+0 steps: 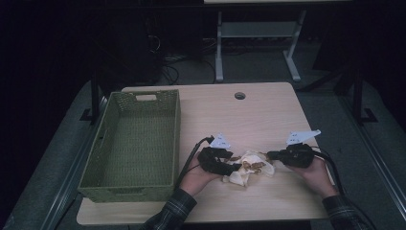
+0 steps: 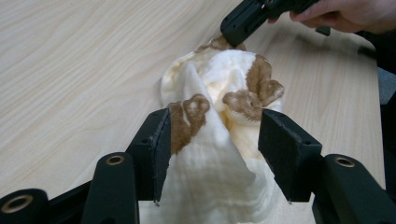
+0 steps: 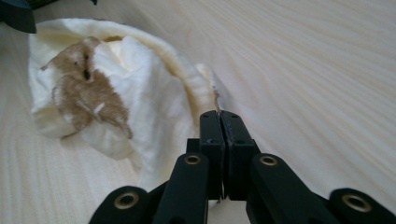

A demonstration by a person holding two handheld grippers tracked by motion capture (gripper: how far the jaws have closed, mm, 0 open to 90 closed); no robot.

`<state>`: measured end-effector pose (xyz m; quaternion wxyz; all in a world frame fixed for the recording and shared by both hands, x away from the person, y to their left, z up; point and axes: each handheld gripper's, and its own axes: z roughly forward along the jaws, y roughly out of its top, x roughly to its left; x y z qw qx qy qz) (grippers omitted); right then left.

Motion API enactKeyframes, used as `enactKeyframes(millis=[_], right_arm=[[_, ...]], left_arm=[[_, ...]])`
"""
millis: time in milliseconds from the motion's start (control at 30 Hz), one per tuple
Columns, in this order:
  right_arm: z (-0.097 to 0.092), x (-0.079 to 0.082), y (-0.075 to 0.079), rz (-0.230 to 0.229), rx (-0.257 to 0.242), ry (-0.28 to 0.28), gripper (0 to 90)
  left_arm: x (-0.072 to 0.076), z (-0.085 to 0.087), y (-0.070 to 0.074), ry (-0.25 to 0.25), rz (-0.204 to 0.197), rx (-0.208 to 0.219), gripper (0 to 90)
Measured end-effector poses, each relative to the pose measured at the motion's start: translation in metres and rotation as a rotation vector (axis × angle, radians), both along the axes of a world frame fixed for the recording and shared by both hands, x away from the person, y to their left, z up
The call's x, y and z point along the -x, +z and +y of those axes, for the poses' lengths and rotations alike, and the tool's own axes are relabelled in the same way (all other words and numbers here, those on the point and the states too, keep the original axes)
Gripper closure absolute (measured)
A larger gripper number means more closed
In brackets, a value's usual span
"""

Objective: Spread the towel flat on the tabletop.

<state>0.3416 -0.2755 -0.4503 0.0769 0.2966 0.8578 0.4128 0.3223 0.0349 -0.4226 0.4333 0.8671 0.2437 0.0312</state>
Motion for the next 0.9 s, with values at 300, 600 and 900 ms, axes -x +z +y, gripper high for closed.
enactKeyframes(millis=[300,600,900], right_arm=[[-0.024,-0.003,0.006,-0.035,0.033,-0.070,89.0],[-0.052,-0.007,0.003,-0.032,0.069,-0.138,89.2],[-0.061,-0.010,-0.005,-0.010,0.091,-0.163,88.1]], left_arm=[[-0.002,-0.001,-0.002,0.012,-0.008,-0.014,43.7],[-0.010,-0.003,-0.005,0.060,-0.024,-0.028,45.3],[-0.038,-0.008,-0.010,0.158,-0.057,-0.086,51.2]])
